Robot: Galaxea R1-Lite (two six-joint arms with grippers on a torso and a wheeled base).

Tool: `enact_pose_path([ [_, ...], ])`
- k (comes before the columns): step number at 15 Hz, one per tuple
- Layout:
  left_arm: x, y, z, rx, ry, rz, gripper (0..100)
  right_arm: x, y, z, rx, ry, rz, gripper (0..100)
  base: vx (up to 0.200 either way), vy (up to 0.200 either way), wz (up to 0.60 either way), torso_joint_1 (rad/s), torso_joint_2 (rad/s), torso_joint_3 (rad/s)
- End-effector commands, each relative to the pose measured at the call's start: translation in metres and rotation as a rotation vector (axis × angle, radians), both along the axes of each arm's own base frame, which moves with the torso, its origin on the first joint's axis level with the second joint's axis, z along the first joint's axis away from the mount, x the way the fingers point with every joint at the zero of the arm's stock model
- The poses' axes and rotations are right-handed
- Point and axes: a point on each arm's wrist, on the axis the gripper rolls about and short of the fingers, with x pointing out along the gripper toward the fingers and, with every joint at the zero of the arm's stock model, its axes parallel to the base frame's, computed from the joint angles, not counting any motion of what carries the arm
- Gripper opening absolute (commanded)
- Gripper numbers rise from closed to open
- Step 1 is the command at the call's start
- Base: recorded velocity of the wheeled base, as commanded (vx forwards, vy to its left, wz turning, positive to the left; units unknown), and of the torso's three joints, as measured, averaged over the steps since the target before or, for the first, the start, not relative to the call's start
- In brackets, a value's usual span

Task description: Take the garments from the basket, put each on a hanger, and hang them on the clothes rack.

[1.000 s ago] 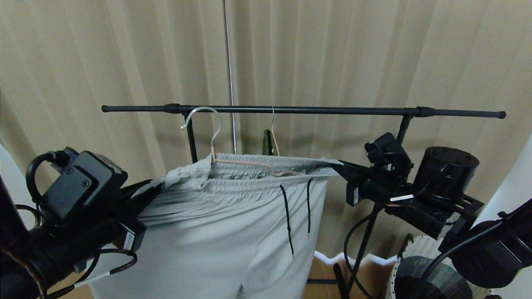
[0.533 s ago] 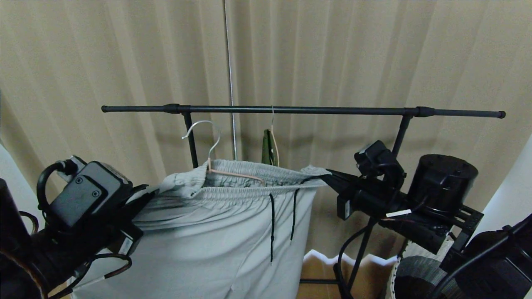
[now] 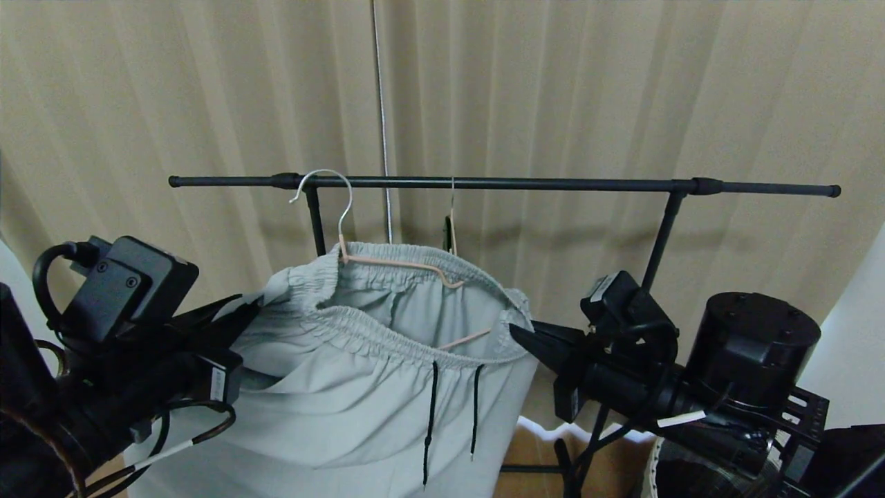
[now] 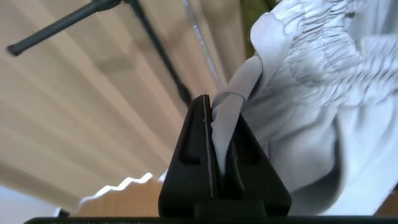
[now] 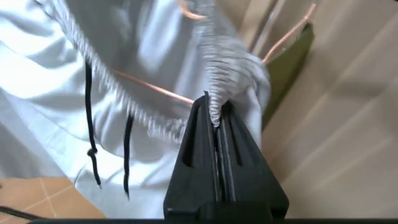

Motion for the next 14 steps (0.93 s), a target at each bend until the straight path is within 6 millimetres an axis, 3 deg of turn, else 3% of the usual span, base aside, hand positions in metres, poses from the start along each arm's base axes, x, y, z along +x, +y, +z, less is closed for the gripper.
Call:
enact_pose_path([
  [1,0.002,-0.011,0.001,-0.023,-0.017,-0.048,0,-0.003,0.002,0.001,0.003,-0.007,0.015,100,0.000,0.000,0.00,0.000,0.00,0.000],
  [5,0.012,-0.023,-0.004,-0.023,-0.032,-0.082,0,0.007,-0.012,0.014,0.015,-0.068,-0.042,100,0.000,0.000,0.00,0.000,0.00,0.000],
  [9,0.024,-0.040,-0.012,0.015,-0.078,-0.128,0,0.018,-0.019,0.043,0.018,-0.209,-0.036,100,0.000,0.000,0.00,0.000,0.00,0.000],
  [14,0.037,-0.047,-0.009,0.016,-0.170,-0.115,0,0.022,-0.029,0.041,-0.031,-0.239,-0.068,100,0.000,0.000,0.00,0.000,0.00,0.000],
])
